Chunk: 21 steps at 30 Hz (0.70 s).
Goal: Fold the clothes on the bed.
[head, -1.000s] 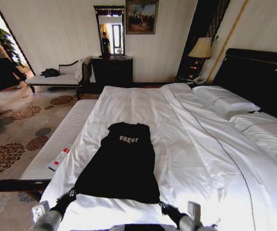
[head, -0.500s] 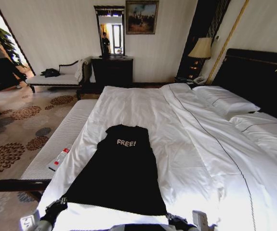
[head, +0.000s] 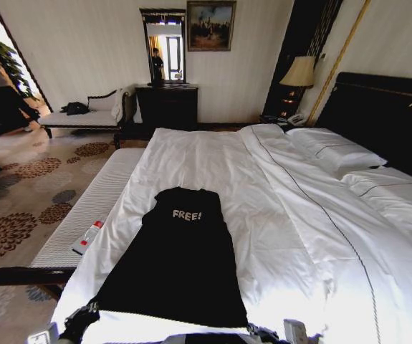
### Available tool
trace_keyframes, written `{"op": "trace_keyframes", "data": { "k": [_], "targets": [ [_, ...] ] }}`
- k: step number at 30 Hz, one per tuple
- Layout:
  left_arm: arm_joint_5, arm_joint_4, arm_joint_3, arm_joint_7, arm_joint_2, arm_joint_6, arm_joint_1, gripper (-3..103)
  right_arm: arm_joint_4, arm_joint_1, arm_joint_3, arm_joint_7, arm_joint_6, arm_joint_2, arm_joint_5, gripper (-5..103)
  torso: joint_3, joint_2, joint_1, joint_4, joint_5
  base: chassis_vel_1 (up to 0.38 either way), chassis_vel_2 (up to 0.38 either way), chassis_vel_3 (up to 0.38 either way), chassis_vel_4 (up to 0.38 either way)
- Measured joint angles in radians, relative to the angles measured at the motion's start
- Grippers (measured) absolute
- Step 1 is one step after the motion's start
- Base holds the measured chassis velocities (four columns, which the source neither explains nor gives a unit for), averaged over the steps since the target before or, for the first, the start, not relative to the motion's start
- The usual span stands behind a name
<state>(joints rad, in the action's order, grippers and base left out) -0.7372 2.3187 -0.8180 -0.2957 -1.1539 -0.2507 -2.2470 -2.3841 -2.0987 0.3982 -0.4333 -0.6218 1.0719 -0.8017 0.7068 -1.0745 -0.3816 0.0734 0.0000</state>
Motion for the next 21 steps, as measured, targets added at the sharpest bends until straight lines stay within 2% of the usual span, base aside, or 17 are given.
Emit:
{"op": "trace_keyframes", "data": {
  "k": [6, 7, 8, 9, 10, 13, 16, 17, 19, 21],
  "targets": [
    [0.049, 0.003, 0.046, -0.005, -0.027, 0.0, 0.01, 1, 0.019, 0.017, -0.008, 0.038, 0.02, 0.0, 0.059, -1, 0.0, 0.0, 0.0, -0.0001, 0.0001, 0.0, 0.0, 0.0, 0.0],
    [0.056, 0.008, 0.056, -0.009, -0.03, -0.001, 0.007, -1, 0.016, 0.017, -0.008, 0.041, 0.021, 0.0, 0.067, 4, 0.0, 0.0, 0.0, 0.0, 0.0001, 0.0, 0.0, 0.0, 0.0],
    [0.056, 0.008, 0.056, -0.009, -0.03, -0.001, 0.007, -1, 0.016, 0.017, -0.008, 0.041, 0.021, 0.0, 0.067, 4, 0.0, 0.0, 0.0, 0.0, 0.0001, 0.0, 0.0, 0.0, 0.0],
    [0.056, 0.01, 0.06, -0.011, -0.03, -0.001, 0.004, 2, 0.013, 0.016, -0.008, 0.042, 0.021, -0.001, 0.07, 9, 0.0, 0.0, 0.0, 0.0, 0.0002, 0.0, 0.0, 0.0, 0.0],
    [0.055, 0.012, 0.062, -0.013, -0.03, 0.0, 0.002, 2, 0.011, 0.016, -0.007, 0.042, 0.022, -0.002, 0.071, 9, 0.0, 0.0, 0.0, -0.0001, 0.0001, 0.0, 0.0, 0.0, 0.0],
    [0.063, 0.015, 0.064, -0.016, -0.017, -0.001, -0.002, 15, 0.003, 0.011, -0.001, 0.03, 0.022, -0.008, 0.073, 25, 0.0, 0.0, 0.0, 0.0, 0.0, 0.0, 0.0, 0.0, 0.0],
    [0.071, 0.014, 0.06, -0.016, -0.012, -0.001, 0.001, 20, -0.001, 0.009, 0.004, 0.026, 0.021, -0.012, 0.077, 31, 0.0, 0.0, 0.0, 0.0, 0.0, 0.0, 0.0, 0.0, 0.0],
    [0.074, 0.015, 0.052, -0.016, -0.008, -0.001, 0.005, 31, -0.008, 0.013, 0.013, 0.025, 0.026, -0.018, 0.082, 41, 0.0, 0.0, 0.0, 0.0001, -0.0001, 0.0, 0.0, 0.0, 0.0],
    [0.074, 0.015, 0.046, -0.016, -0.007, -0.001, 0.01, 31, -0.013, 0.023, 0.02, 0.025, 0.032, -0.022, 0.077, 41, 0.0, 0.0, 0.0, 0.0002, 0.0, 0.0, 0.0, 0.0, 0.0],
    [0.075, 0.018, 0.033, -0.017, -0.006, -0.001, 0.022, 42, -0.026, 0.063, 0.038, 0.022, 0.043, -0.035, 0.024, 52, 0.0, 0.0, 0.0, 0.0002, 0.0, 0.0, 0.0, 0.0, 0.0]
  ]
}}
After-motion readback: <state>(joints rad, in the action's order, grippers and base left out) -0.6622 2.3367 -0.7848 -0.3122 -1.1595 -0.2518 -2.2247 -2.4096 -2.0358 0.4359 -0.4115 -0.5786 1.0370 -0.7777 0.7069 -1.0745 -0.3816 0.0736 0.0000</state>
